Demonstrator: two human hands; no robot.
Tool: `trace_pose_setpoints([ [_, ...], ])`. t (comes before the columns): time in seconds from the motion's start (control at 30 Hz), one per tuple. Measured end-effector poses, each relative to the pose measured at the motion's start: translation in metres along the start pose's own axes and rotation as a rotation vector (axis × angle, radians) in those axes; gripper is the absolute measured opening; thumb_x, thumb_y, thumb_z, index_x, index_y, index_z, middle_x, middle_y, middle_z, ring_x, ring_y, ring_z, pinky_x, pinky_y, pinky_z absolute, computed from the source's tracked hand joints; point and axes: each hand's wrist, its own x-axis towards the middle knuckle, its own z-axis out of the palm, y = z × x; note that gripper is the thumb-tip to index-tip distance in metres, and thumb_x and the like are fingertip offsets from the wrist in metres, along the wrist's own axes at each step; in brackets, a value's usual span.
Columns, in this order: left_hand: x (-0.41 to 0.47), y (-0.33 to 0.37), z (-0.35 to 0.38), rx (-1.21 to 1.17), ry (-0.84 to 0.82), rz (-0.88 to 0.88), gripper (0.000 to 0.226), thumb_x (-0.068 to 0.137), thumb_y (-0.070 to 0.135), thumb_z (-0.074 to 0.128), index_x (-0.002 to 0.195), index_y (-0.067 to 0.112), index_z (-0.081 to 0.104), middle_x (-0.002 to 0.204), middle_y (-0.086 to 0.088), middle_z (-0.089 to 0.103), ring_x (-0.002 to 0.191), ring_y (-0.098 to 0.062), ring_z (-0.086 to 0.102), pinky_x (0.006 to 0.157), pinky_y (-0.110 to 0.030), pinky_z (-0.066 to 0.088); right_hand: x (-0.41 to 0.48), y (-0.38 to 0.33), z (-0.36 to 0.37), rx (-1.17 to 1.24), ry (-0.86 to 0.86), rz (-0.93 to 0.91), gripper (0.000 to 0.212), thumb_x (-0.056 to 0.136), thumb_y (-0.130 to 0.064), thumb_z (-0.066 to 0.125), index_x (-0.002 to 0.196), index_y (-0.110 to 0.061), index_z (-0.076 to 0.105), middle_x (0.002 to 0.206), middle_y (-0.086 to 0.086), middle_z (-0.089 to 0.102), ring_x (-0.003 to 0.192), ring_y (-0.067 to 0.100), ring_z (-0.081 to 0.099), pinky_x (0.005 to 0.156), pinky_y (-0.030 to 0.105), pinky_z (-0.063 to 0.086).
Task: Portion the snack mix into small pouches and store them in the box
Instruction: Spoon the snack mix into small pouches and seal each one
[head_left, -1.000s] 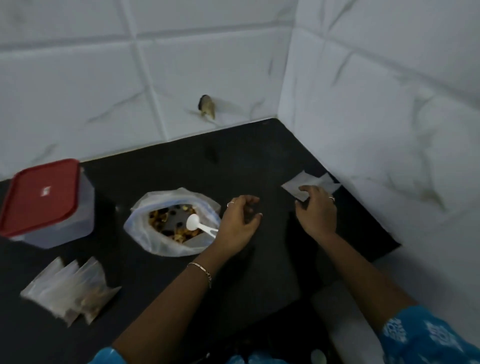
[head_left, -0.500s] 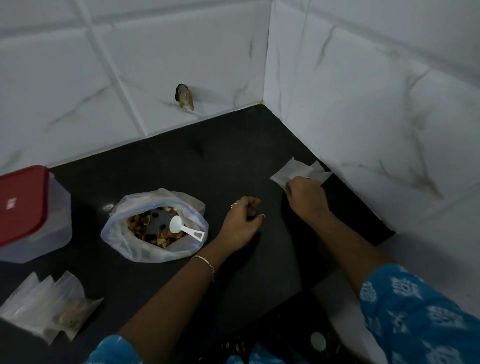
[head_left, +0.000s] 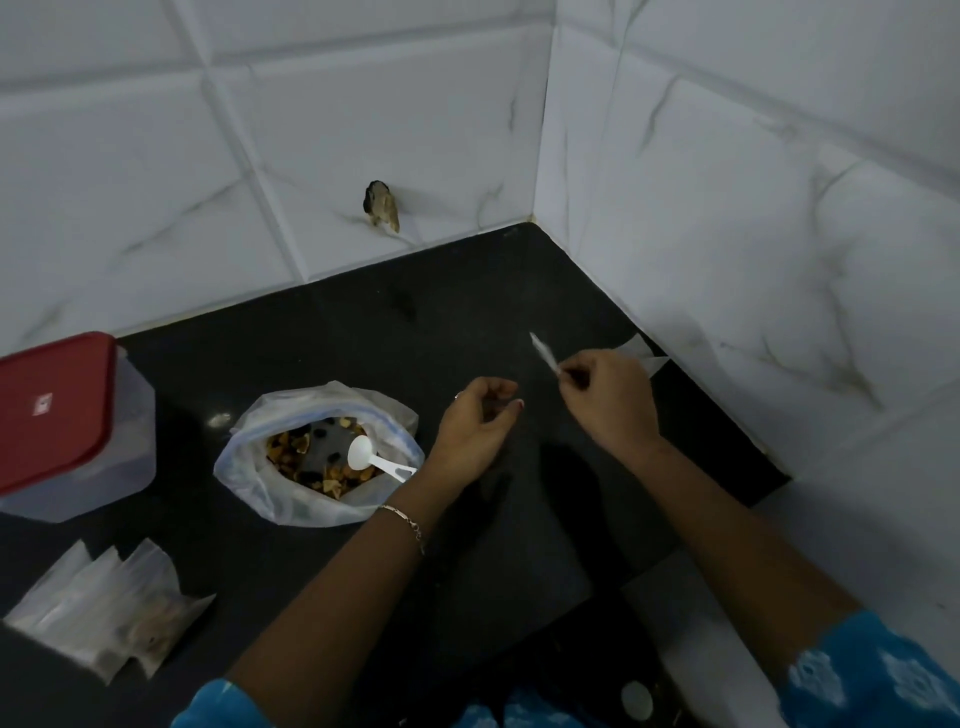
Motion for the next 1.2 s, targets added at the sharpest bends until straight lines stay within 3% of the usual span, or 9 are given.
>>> trace_pose_setpoints([
  [0.13, -0.006, 0.016, -0.011, -0.138, 0.106, 0.027, 0.017, 0.092, 0.026, 0.062, 0.104, 0.014, 0.065, 0.097, 0.0, 0.07, 0.09, -0.01, 0.067, 0.084, -0.028, 0.054, -0.021, -0.042, -0.014, 0.235, -0.037, 0.066, 0.008, 0.086, -0.017, 0.07, 0.093, -0.017, 0.073, 0.082, -0.012, 0.066, 0.074, -0.004, 0.061, 0.07, 0.007, 0.045],
  [0.4, -0.033, 0.026, -0.049, -0.24, 0.103, 0.073, 0.022, 0.095, 0.023, 0.059, 0.09, 0.002, 0.065, 0.075, -0.011, 0.067, 0.071, -0.018, 0.064, 0.073, -0.036, 0.054, -0.04, -0.088, -0.008, 0.557, -0.213, 0.134, 0.006, 0.084, -0.017, 0.072, 0.08, -0.018, 0.076, 0.073, -0.005, 0.073, 0.07, 0.006, 0.069, 0.073, 0.028, 0.058],
  [0.6, -0.069, 0.015, -0.078, -0.258, 0.098, -0.012, 0.017, 0.097, 0.018, 0.055, 0.086, 0.009, 0.066, 0.072, -0.004, 0.069, 0.069, -0.015, 0.067, 0.065, -0.027, 0.055, -0.061, -0.117, -0.003, 0.826, -0.407, 0.339, 0.005, 0.086, -0.01, 0.068, 0.084, -0.01, 0.072, 0.074, 0.004, 0.074, 0.072, 0.014, 0.072, 0.063, 0.02, 0.055],
  [0.77, -0.1, 0.0, -0.093, -0.172, 0.075, -0.089, 0.014, 0.094, 0.016, 0.059, 0.09, 0.006, 0.068, 0.083, -0.018, 0.069, 0.073, -0.024, 0.067, 0.072, -0.037, 0.056, -0.087, -0.129, 0.012, 0.828, -0.512, 0.376, 0.006, 0.085, -0.012, 0.07, 0.085, -0.006, 0.071, 0.074, 0.008, 0.074, 0.07, 0.018, 0.072, 0.059, 0.02, 0.054],
  [0.93, -0.123, -0.013, -0.103, -0.164, 0.006, -0.186, 0.011, 0.092, 0.011, 0.061, 0.095, 0.006, 0.069, 0.083, -0.006, 0.072, 0.07, -0.015, 0.068, 0.065, -0.023, 0.056, -0.105, -0.134, 0.024, 0.858, -0.587, 0.45, 0.008, 0.085, -0.011, 0.07, 0.084, -0.003, 0.071, 0.074, 0.011, 0.074, 0.068, 0.018, 0.071, 0.057, 0.019, 0.052],
  [1.2, -0.135, -0.025, -0.111, -0.13, 0.053, -0.227, 0.014, 0.09, 0.012, 0.063, 0.094, 0.0, 0.07, 0.077, -0.013, 0.07, 0.061, -0.012, 0.065, 0.059, -0.02, 0.051, -0.115, -0.14, 0.04, 0.844, -0.636, 0.438, 0.015, 0.092, -0.014, 0.062, 0.088, -0.001, 0.068, 0.072, 0.012, 0.072, 0.065, 0.018, 0.069, 0.057, 0.021, 0.053],
])
